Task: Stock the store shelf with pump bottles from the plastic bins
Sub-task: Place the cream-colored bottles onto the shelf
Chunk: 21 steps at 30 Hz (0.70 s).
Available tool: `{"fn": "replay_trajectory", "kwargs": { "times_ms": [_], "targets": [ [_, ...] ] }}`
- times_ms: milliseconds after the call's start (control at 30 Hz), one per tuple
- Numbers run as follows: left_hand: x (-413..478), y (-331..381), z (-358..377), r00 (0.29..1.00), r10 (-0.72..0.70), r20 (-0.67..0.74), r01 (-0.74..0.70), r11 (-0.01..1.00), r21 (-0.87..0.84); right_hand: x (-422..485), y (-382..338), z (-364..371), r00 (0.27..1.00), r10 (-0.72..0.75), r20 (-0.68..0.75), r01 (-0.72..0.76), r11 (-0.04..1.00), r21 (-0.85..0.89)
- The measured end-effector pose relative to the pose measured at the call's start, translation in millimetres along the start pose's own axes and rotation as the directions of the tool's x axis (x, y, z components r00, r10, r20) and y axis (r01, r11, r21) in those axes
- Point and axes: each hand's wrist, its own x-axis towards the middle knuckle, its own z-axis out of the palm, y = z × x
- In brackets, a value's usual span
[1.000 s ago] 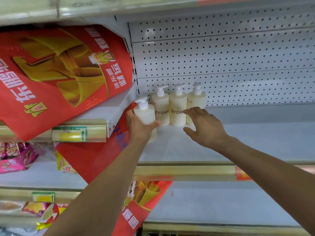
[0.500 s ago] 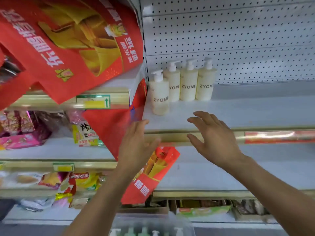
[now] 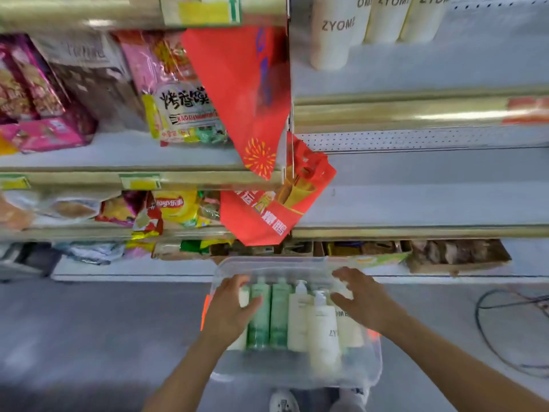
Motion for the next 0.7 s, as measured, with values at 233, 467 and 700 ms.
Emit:
{"fn": "replay_trajectory", "kwargs": {
  "times_ms": [233, 467, 700],
  "targets": [
    [22, -69, 55, 0.943, -0.324, 0.079, 0.31, 0.939, 0.151, 26, 34, 86, 0.947, 0.249, 0.205, -0.258, 0.966, 0.019],
    [39, -88, 86, 0.921, -0.388, -0.029, 0.377, 0.874, 0.306, 40, 36, 126, 0.938, 0.327, 0.114, -0.336, 0.94, 0.064],
    [46, -80, 121, 0.942, -0.334, 0.041, 0.291, 0.869, 0.401, 44, 30, 143, 0.94, 0.339, -0.022, -0.339, 0.941, 0.009]
  ]
}}
